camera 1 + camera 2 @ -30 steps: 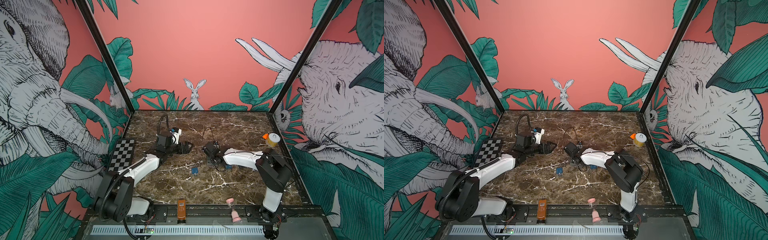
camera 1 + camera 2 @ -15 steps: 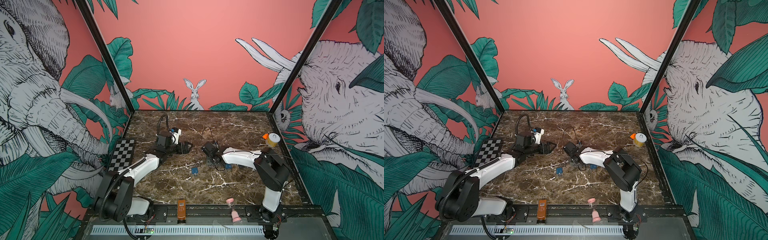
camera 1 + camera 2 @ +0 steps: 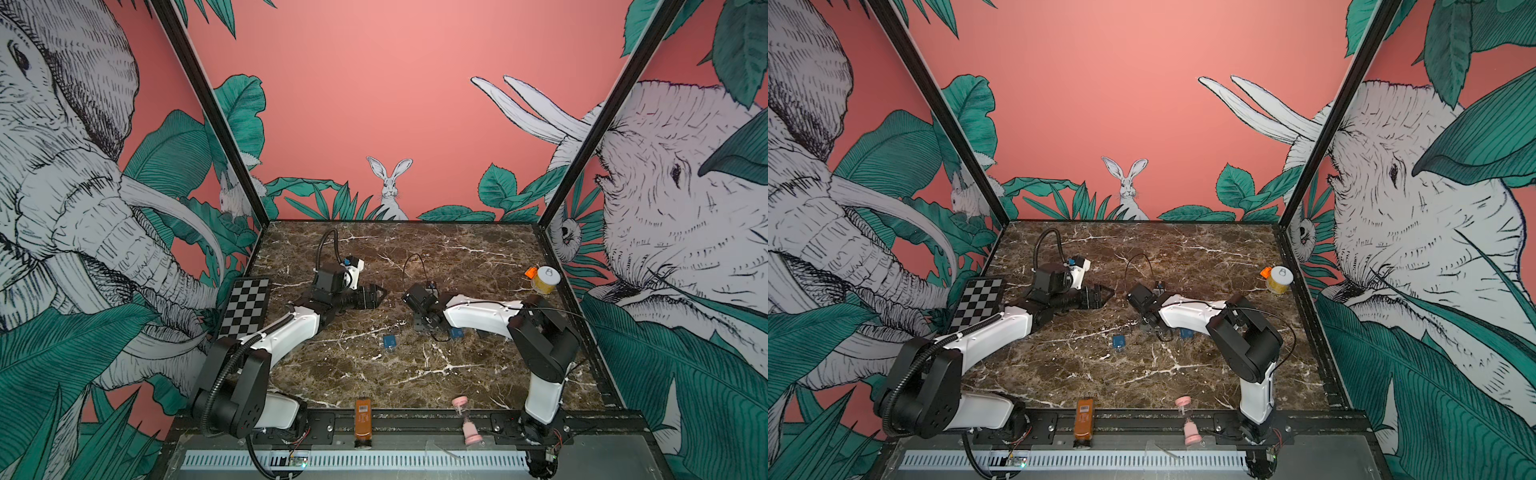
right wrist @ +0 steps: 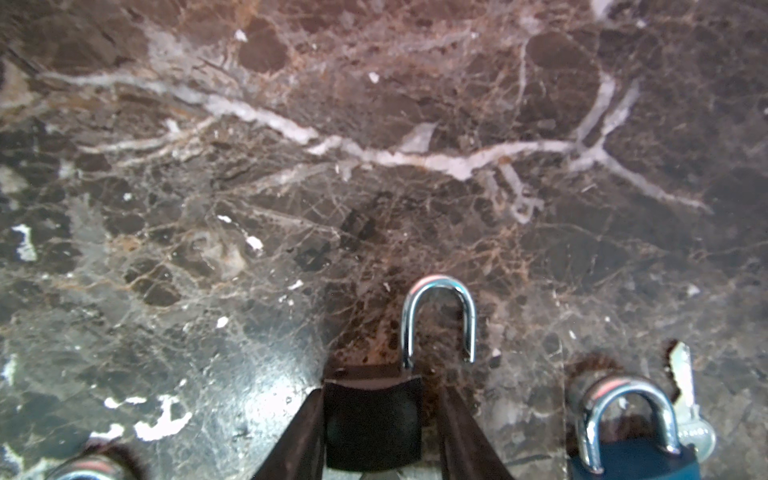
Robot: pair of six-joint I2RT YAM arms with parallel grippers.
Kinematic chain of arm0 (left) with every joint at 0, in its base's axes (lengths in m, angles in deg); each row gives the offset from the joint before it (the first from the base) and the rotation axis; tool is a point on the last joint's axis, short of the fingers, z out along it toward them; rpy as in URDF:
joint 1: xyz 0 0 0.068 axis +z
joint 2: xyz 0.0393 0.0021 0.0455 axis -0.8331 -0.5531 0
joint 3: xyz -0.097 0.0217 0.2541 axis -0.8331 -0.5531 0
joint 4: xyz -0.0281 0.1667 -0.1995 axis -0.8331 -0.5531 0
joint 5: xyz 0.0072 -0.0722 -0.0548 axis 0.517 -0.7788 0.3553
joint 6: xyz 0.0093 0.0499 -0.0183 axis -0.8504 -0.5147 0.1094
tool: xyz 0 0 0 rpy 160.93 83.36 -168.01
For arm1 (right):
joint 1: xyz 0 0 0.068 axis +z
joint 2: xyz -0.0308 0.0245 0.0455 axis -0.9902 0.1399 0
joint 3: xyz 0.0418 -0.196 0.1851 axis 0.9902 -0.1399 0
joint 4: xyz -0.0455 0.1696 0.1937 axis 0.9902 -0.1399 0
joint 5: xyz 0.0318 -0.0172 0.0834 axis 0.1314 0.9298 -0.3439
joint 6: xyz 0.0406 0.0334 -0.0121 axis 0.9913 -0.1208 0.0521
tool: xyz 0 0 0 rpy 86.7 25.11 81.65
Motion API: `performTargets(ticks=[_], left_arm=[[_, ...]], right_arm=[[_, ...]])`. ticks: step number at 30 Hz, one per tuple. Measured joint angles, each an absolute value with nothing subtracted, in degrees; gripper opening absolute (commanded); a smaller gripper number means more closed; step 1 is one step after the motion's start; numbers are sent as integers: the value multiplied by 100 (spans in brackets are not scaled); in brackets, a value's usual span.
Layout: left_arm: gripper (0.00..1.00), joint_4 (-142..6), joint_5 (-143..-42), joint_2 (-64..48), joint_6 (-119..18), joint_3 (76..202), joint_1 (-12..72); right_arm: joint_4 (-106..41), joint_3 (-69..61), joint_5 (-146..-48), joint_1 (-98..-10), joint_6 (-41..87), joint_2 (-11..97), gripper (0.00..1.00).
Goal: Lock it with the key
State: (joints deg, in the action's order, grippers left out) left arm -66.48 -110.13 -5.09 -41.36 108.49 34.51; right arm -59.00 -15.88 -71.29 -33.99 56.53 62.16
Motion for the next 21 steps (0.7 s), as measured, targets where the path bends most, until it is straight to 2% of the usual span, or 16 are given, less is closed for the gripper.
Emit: performTargets(ticks=[3, 13, 21], left_arm=[[90, -6648, -11059, -533, -4132, 10849, 3451], [88, -6643, -11168, -643, -4092, 10858, 3451], [85, -6786, -11123, -752, -4082, 11074, 3451]], right_arm=[[-5898, -1588, -7142, -3399, 5594, 6216, 35], [-5985, -1551, -7190, -3399, 5317, 6216, 33], [-5727, -1911, -7236, -3402, 4042, 5774, 29]])
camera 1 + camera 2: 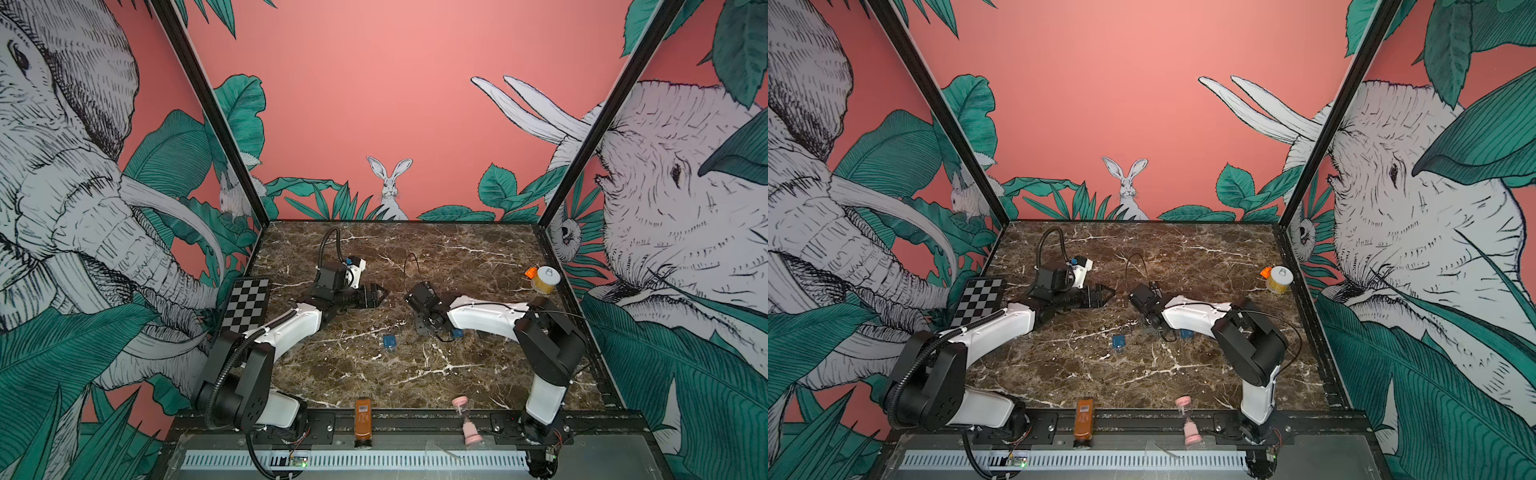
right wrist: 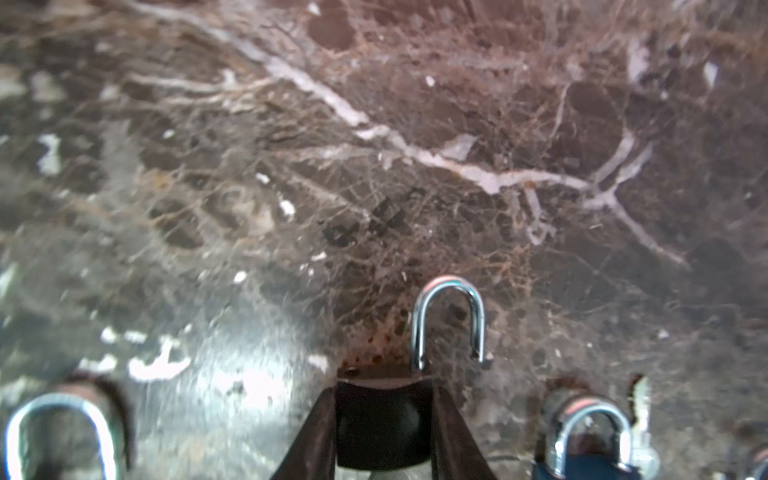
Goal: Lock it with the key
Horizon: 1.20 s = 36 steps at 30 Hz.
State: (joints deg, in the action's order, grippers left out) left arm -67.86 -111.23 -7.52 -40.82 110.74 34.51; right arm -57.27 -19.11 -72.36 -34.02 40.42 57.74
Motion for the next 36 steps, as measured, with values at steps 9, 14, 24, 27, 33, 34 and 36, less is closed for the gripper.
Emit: performTargets(ticks=[9, 14, 24, 27, 33, 34, 36], left_arm=[[75, -6650, -11321, -1049, -3638, 11173, 3451], [73, -6158, -11660, -1095, -3168, 11037, 3411], [68, -5343, -12329, -1423, -2392, 11028, 2961], [64, -5242, -12427, -1535, -2283, 11046, 2843], [53, -5039, -12561, -1690, -2117, 11153, 2734], [53, -5011, -12576, -1707, -2097, 11173, 2723], [51, -4985, -12596, -1738, -2075, 11227, 2705]], right_arm=[[-4864, -2276, -7769, -3439, 2574, 4828, 28], [-4302, -2720, -8366, -3439, 2152, 4279, 28], [-3918, -2720, -8891, -3391, 1946, 4100, 28], [-3920, -2716, -8906, -3360, 1931, 4089, 27], [-3983, -2620, -8912, -3262, 1868, 4089, 27], [-3992, -2609, -8912, -3255, 1859, 4089, 27], [-4014, -2587, -8912, -3244, 1844, 4089, 27]])
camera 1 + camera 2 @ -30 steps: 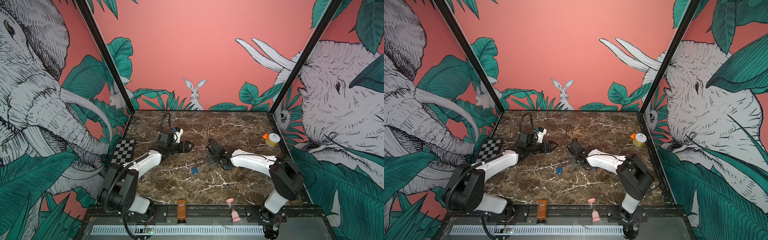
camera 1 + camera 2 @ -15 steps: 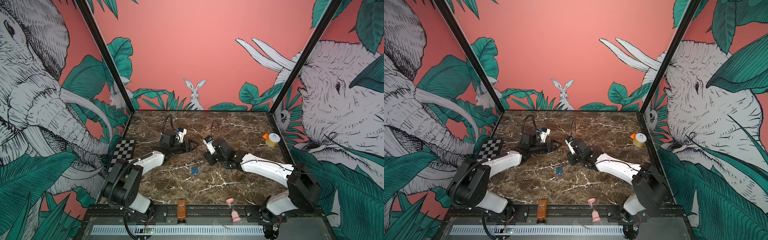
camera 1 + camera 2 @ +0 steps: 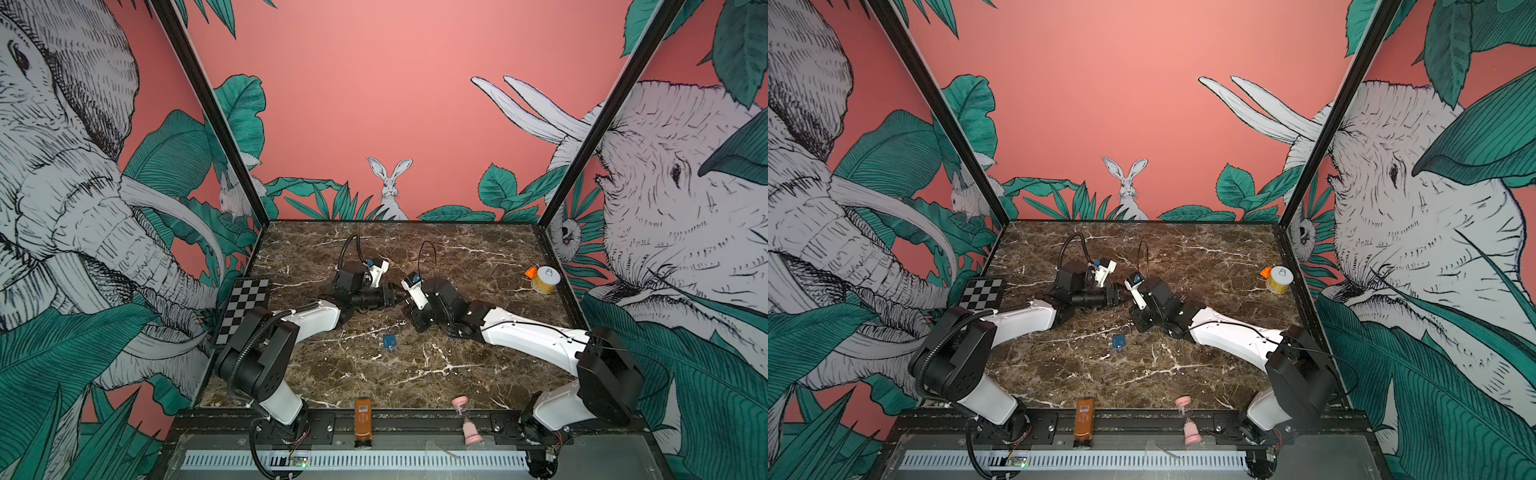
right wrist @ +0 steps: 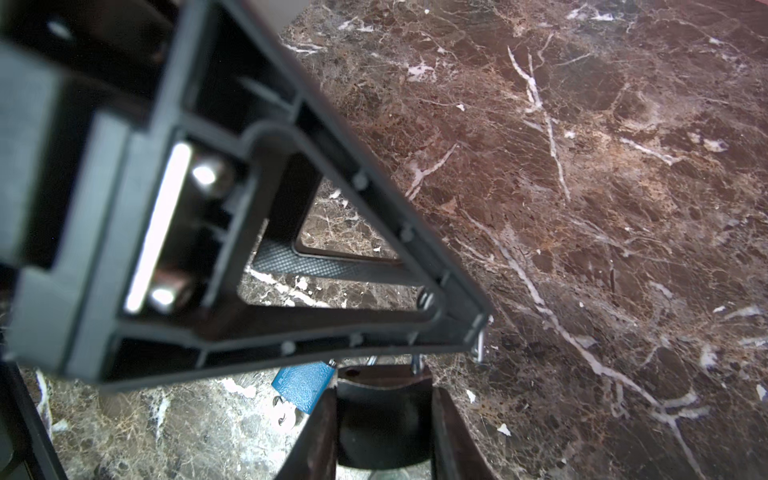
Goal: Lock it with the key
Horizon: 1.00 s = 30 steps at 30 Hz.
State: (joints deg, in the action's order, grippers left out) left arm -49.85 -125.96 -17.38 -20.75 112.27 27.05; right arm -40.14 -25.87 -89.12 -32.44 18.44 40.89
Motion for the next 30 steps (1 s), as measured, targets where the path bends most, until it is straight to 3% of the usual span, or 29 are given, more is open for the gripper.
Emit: performTargets(ticks=[8, 30], left_arm=[[32, -5013, -12692, -1904, -2097, 11455, 2624], [12, -5266, -12856, -2057, -2235, 11610, 2482]], right_arm=[[-4025, -2582, -8895, -3200, 1809, 4089, 27], [-4117, -2582, -8762, -3130, 1721, 3960, 27]])
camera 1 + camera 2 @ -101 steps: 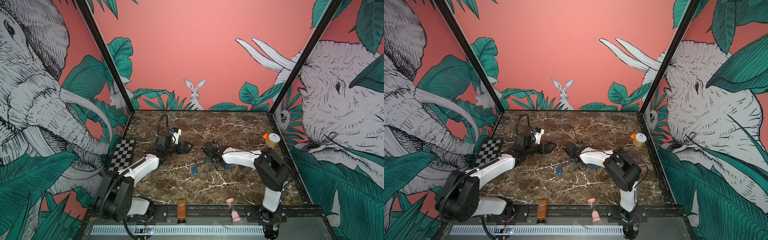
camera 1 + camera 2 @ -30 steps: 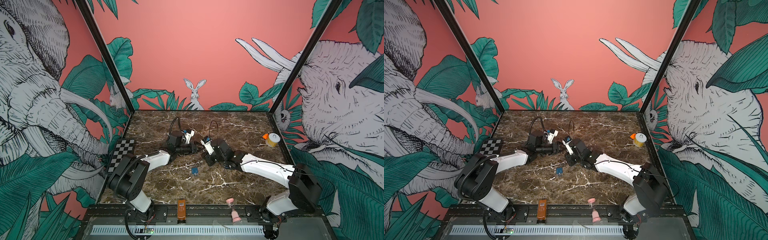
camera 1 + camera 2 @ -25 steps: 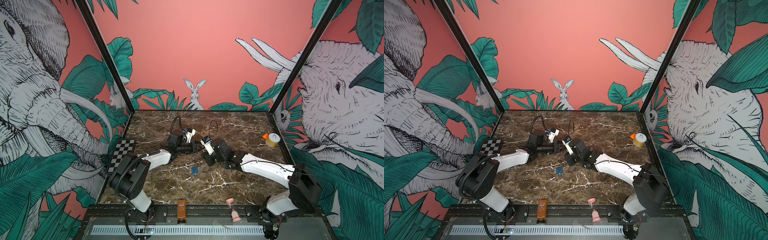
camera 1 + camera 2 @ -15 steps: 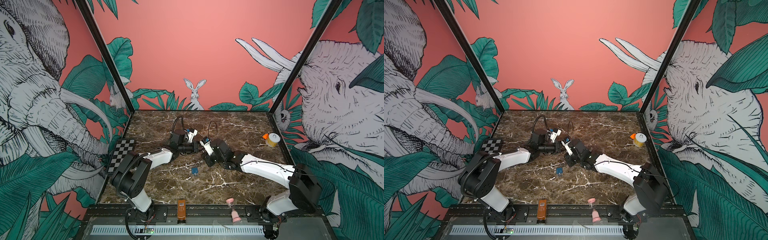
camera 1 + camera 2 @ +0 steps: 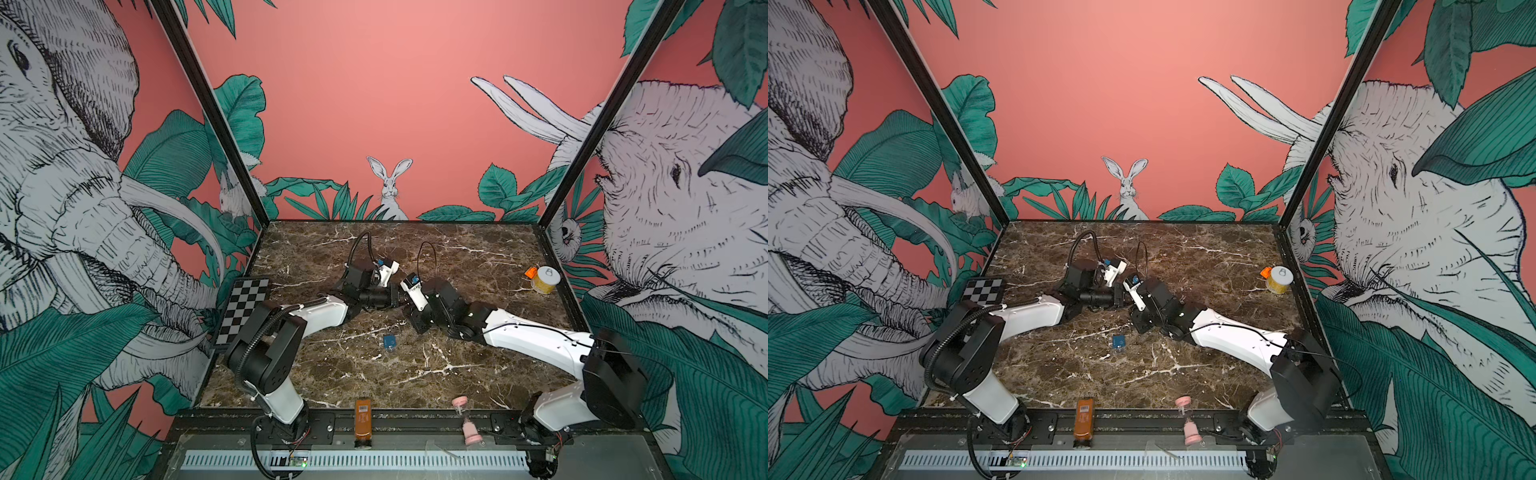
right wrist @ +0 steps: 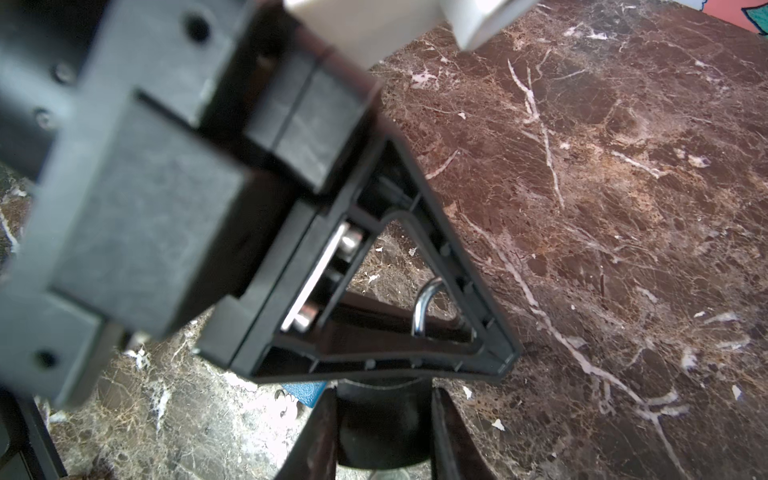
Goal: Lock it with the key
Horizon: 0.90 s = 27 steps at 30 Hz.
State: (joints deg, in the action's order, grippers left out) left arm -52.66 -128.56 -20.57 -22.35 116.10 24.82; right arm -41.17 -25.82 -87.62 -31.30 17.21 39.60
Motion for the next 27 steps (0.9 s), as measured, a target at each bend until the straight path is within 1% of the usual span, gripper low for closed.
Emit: performTargets(ticks=[2, 8, 10, 15, 20, 24, 27], left_arm=[[10, -5251, -12893, -2057, -2221, 11621, 2469], [0, -5229, -12932, -2061, -2182, 11675, 2463], [0, -5212, -12932, -2070, -2165, 11675, 2463], [0, -5114, -12913, -2074, -2123, 11675, 2463], [0, -5044, -12799, -2072, -2014, 11675, 2465], [0, -4858, -12683, -2057, -1824, 11673, 2476], [0, -4598, -12607, -2044, -1581, 11673, 2500]], right_arm=[[-4154, -2585, -8753, -3126, 1712, 3960, 27], [-4156, -2585, -8683, -3122, 1693, 3951, 30], [-4156, -2585, -8650, -3120, 1695, 3951, 31], [-4143, -2582, -8545, -3104, 1723, 3949, 42], [-4141, -2582, -8501, -3104, 1863, 3853, 55], [-4029, -2670, -8486, -3172, 2010, 3427, 59], [-3861, -2810, -8536, -3332, 2121, 2944, 59]])
